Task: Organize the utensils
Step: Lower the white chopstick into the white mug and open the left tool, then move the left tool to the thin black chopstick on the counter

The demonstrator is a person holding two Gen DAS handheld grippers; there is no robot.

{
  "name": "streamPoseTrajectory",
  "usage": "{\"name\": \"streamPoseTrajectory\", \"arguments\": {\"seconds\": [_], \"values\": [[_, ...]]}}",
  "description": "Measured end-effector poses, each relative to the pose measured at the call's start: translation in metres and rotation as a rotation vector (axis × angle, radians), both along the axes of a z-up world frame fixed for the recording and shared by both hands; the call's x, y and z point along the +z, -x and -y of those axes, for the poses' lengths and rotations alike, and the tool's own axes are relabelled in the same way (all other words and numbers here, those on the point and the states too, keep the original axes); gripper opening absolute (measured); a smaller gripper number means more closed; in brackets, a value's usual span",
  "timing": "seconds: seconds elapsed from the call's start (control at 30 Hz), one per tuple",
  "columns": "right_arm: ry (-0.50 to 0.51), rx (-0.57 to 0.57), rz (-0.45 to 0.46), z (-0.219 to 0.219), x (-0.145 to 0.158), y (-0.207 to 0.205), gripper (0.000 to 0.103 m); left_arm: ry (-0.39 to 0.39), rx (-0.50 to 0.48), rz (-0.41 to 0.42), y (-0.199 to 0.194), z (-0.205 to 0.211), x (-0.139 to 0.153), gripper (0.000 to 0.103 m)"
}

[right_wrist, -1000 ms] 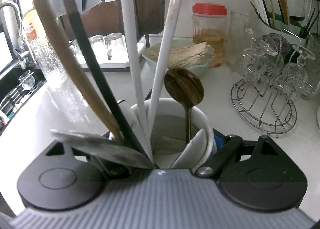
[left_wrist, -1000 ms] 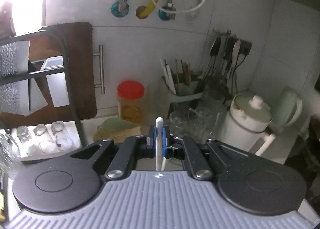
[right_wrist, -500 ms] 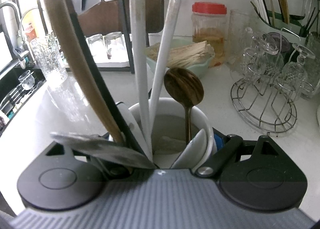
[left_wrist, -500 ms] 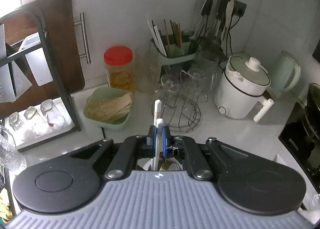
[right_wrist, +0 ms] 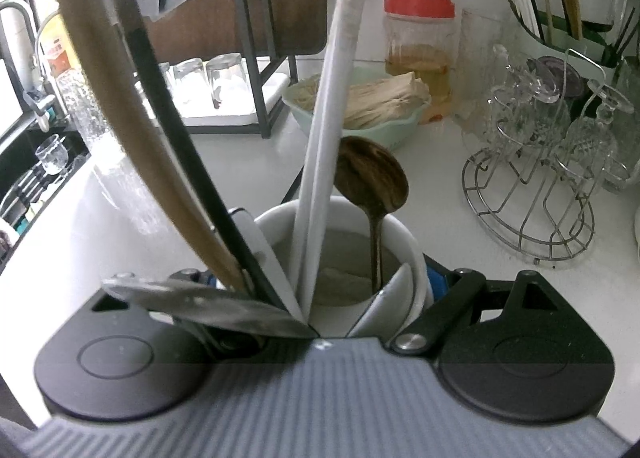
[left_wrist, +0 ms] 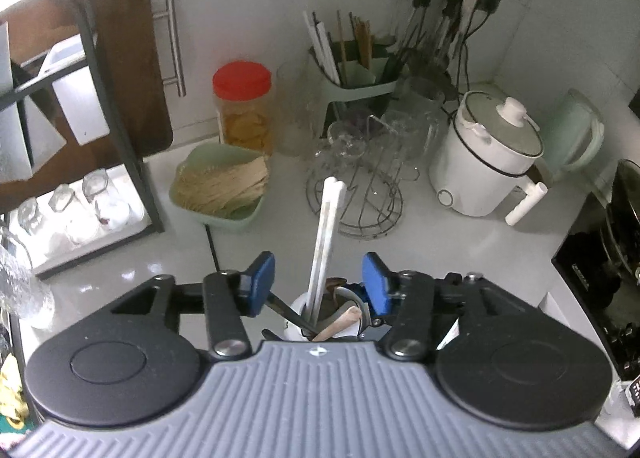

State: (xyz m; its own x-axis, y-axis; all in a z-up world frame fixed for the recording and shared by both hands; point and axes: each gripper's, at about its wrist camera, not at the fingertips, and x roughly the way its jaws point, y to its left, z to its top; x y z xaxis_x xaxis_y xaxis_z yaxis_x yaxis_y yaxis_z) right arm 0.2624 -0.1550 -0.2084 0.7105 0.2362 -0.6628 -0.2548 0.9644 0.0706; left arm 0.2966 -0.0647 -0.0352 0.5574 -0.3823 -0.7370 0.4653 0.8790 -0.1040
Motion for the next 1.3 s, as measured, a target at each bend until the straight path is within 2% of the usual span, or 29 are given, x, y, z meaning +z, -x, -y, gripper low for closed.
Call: {"name": "streamPoseTrajectory", "arguments": {"seconds": [0.1, 0.13, 0.17, 0.2, 0.37, 0.6, 0.83, 0.97, 1.07, 1.17, 1.3], "values": [[-0.016, -0.006, -0.001, 0.002, 0.001, 0.001, 0.090, 0.012, 0.011, 0.038, 0.006, -0.005, 0.007, 0.065], [-0.022, -0.007, 0.001, 0.002, 0.001, 0.001, 0.093, 0.019, 0.016, 0.047, 0.008, -0.007, 0.010, 0.065], [-0.029, -0.003, 0.004, 0.002, 0.002, 0.002, 0.102, 0.023, 0.020, 0.062, 0.010, -0.010, 0.012, 0.065], [-0.032, -0.001, 0.010, 0.002, 0.003, 0.003, 0.103, 0.026, 0.026, 0.081, 0.012, -0.013, 0.016, 0.065], [-0.026, -0.001, 0.019, 0.000, 0.006, 0.005, 0.103, 0.056, 0.091, 0.146, 0.018, -0.036, 0.027, 0.070], [0.000, -0.040, 0.068, 0.000, 0.013, 0.018, 0.103, 0.115, 0.206, 0.132, 0.012, -0.080, 0.021, 0.071], [0.022, -0.063, 0.098, -0.003, 0.017, 0.032, 0.101, 0.129, 0.302, 0.075, 0.003, -0.114, -0.014, 0.071], [0.037, -0.072, 0.085, -0.004, 0.015, 0.037, 0.090, 0.141, 0.332, 0.026, -0.007, -0.126, -0.041, 0.070], [0.031, -0.072, 0.080, -0.004, 0.015, 0.037, 0.089, 0.154, 0.347, -0.011, -0.017, -0.133, -0.060, 0.070], [0.031, -0.078, 0.070, -0.004, 0.016, 0.035, 0.089, 0.161, 0.346, -0.045, -0.029, -0.136, -0.079, 0.066], [0.034, -0.088, 0.060, -0.005, 0.017, 0.034, 0.089, 0.152, 0.332, -0.091, -0.050, -0.131, -0.108, 0.055]]}}
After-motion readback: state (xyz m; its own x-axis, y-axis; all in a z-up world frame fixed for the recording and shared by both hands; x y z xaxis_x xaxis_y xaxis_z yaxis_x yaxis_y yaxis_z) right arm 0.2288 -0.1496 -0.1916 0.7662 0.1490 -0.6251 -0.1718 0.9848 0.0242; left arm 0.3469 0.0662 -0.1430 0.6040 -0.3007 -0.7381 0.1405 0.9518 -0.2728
